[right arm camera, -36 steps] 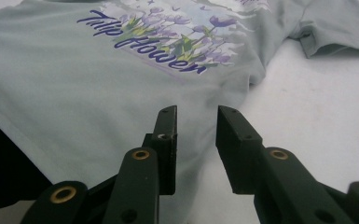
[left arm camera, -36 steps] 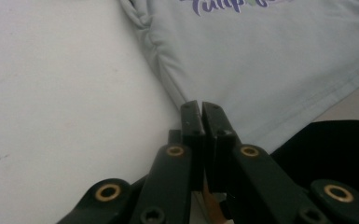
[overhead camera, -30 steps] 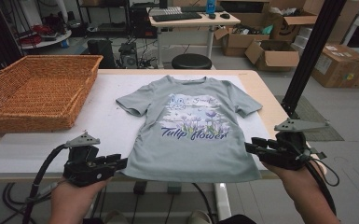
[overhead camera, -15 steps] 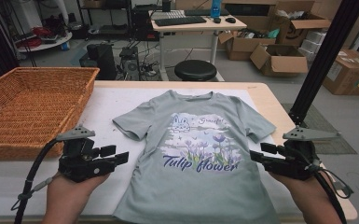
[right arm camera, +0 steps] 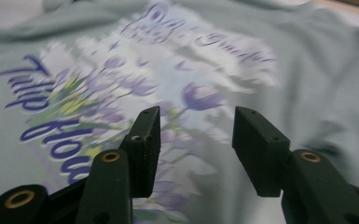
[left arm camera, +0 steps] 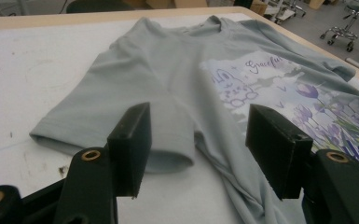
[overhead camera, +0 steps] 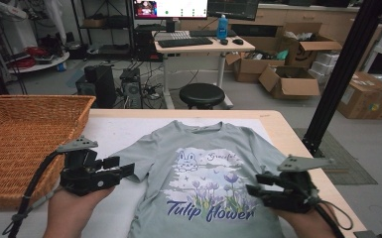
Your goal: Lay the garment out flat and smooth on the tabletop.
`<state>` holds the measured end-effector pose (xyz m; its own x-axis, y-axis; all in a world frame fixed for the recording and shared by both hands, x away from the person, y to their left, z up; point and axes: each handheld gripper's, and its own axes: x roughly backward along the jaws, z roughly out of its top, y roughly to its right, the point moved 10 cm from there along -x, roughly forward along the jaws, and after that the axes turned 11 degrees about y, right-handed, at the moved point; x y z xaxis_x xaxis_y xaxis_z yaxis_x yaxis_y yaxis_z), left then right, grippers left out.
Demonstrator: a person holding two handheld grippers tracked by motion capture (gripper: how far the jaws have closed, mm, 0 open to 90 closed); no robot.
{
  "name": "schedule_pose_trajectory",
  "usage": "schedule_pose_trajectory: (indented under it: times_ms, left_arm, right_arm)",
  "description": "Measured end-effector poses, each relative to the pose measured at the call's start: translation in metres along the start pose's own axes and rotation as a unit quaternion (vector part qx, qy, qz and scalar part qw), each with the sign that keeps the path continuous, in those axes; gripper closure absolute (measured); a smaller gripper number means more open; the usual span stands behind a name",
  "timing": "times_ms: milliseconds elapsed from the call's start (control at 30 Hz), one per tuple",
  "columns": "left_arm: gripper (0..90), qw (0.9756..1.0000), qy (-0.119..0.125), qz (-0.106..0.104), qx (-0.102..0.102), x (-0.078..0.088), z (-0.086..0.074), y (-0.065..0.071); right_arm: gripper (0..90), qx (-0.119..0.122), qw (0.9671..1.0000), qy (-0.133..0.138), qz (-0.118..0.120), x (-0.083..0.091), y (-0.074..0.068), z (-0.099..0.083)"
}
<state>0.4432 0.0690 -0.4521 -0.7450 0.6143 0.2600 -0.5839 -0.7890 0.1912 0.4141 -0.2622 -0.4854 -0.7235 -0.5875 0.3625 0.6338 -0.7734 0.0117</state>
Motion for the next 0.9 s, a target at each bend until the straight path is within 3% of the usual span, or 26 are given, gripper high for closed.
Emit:
schedule_pose_trajectory:
  times_ms: [67,133,167,233,333,433,567,700,800,900]
  left_arm:
    - [41.3,1.0,0.0,-0.004,0.001,-0.001,0.001,-0.001]
    - [41.4,1.0,-0.004,-0.005,0.0,-0.001,0.0,-0.002]
    - [41.4,1.0,-0.007,-0.005,-0.002,-0.001,-0.002,-0.002]
    - [41.5,0.9999,-0.012,-0.004,-0.006,0.0,-0.004,-0.002]
    - [42.1,0.9999,-0.011,-0.005,-0.005,0.002,-0.004,0.0]
    - [42.5,0.9999,-0.011,-0.005,-0.008,0.005,-0.004,0.002]
    - [42.6,0.9999,-0.009,0.0,-0.01,0.01,-0.002,0.003]
    - [42.2,1.0,-0.004,0.004,-0.005,0.014,0.002,0.004]
    - [40.7,1.0,0.004,0.004,-0.005,0.017,0.008,0.007]
    - [36.5,0.9999,0.011,0.003,-0.009,0.018,0.015,0.011]
  right_arm:
    - [54.0,0.008,0.9995,-0.019,0.023,-0.009,-0.012,-0.007]
    - [56.8,0.026,0.9975,-0.057,0.032,-0.015,-0.02,-0.019]
    - [63.2,0.031,0.9966,-0.067,0.035,-0.017,-0.022,-0.025]
    - [75.0,0.024,0.9965,-0.061,0.052,-0.015,-0.025,-0.025]
    - [88.8,-0.001,0.9963,-0.067,0.053,-0.012,-0.024,-0.026]
    - [89.6,-0.025,0.9958,-0.065,0.059,-0.008,-0.021,-0.028]
    - [89.9,-0.021,0.9957,-0.069,0.059,-0.001,-0.019,-0.03]
    - [70.9,-0.022,0.9966,-0.054,0.059,0.003,-0.015,-0.026]
    - [57.6,-0.033,0.9987,-0.004,0.039,0.011,-0.005,-0.01]
    - [40.5,-0.044,0.9982,0.041,0.007,0.023,0.013,0.006]
